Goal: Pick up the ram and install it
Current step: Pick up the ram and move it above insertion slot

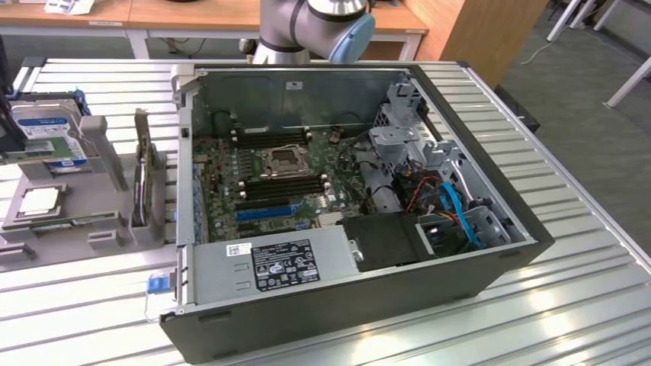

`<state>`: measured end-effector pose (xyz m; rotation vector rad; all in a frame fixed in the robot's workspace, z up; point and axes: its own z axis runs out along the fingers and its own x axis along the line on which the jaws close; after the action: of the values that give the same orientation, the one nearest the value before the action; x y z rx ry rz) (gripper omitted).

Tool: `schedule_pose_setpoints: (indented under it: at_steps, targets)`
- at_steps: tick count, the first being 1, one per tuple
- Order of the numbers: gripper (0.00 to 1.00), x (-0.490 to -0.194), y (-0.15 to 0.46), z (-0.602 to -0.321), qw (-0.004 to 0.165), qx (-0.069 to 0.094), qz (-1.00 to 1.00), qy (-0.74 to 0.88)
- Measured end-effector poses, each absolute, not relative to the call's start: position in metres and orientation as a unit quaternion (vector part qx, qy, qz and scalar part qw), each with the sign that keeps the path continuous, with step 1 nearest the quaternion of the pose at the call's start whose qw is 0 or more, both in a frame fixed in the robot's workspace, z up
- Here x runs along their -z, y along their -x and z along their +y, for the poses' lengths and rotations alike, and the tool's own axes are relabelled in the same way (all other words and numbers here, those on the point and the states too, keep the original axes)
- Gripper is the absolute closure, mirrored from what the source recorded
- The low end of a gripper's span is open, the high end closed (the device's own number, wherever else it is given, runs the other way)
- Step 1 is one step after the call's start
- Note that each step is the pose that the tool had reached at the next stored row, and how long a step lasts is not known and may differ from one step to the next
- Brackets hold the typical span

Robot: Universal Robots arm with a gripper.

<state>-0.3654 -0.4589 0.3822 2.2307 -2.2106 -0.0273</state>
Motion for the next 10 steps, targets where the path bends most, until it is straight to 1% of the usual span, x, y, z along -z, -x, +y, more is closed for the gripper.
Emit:
schedule_pose_setpoints:
  at_steps: [10]
  targets:
    - [0.88, -0.3902, 0.3652, -0.4589, 0.0, 0.009, -0.704, -0.71]
